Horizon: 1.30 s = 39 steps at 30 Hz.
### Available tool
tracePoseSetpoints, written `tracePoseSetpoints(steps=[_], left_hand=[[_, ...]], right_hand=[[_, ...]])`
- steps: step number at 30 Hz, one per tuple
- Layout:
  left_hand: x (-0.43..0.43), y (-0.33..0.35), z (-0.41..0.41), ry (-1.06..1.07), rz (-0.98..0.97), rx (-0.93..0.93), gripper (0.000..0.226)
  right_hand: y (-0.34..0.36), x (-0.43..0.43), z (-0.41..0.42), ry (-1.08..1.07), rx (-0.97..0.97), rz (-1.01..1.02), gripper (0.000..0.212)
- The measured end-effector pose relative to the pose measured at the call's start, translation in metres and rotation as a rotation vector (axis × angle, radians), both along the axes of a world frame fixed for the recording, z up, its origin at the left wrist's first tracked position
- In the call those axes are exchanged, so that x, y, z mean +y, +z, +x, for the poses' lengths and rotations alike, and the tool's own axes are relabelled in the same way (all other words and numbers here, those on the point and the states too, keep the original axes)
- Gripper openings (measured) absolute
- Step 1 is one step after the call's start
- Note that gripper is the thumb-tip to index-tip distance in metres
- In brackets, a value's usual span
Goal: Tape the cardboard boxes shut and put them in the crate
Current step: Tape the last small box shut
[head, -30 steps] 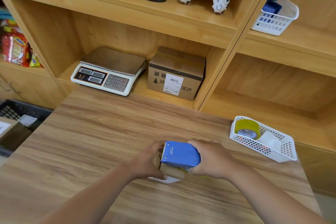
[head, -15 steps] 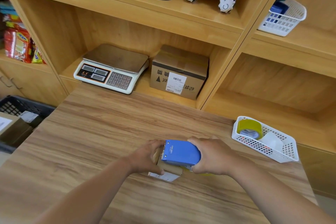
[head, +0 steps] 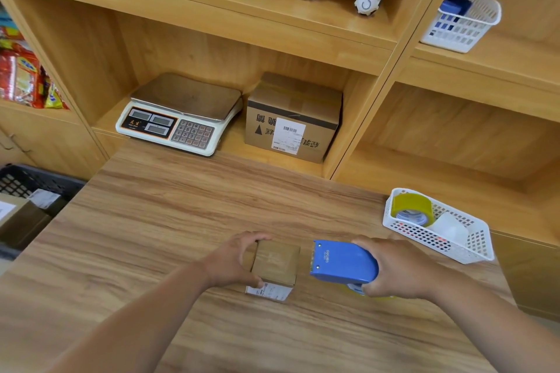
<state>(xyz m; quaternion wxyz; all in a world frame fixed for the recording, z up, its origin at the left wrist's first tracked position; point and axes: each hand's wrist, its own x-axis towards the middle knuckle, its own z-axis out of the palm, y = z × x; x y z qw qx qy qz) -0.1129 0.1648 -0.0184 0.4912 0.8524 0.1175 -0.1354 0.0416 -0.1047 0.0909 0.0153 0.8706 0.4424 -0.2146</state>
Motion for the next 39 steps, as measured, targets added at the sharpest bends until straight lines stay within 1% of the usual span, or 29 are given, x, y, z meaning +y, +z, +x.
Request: tracePoseSetpoints(steps=[7, 14, 17, 22, 28, 32, 37, 39], left_hand=[[-0.001, 0.002, 0.001, -0.002, -0.037, 0.026, 0.082], [-0.002, 0.003, 0.003, 0.009, -0.011, 0.069, 0.088], [-0.003, 0.005, 0.003, 0.003, -0.006, 0.083, 0.091], [-0.004, 0.007, 0.005, -0.010, 0.028, 0.088, 0.090], [-0.005, 0.010, 0.007, -0.019, 0.085, 0.100, 0.090], [-0.008, 0.013, 0.011, -0.049, 0.193, 0.101, 0.093], [-0.024, 0.028, 0.021, -0.236, 0.563, 0.012, 0.090], [-0.036, 0.034, 0.027, -0.341, 0.695, -0.040, 0.094]], right_hand=[[-0.015, -0.019, 0.004, -0.018, 0.000, 0.017, 0.047], [-0.027, -0.018, 0.006, -0.029, 0.015, -0.019, 0.045], [-0.035, -0.013, 0.006, -0.032, 0.044, -0.036, 0.047], [-0.053, -0.005, 0.004, -0.019, 0.038, -0.065, 0.050], [-0.062, 0.005, 0.001, -0.012, 0.062, -0.081, 0.041], [-0.065, 0.008, -0.003, -0.019, 0.062, -0.068, 0.040], [-0.069, 0.006, -0.002, -0.027, 0.053, -0.065, 0.044], [-0.069, 0.006, -0.002, -0.030, 0.049, -0.069, 0.047]])
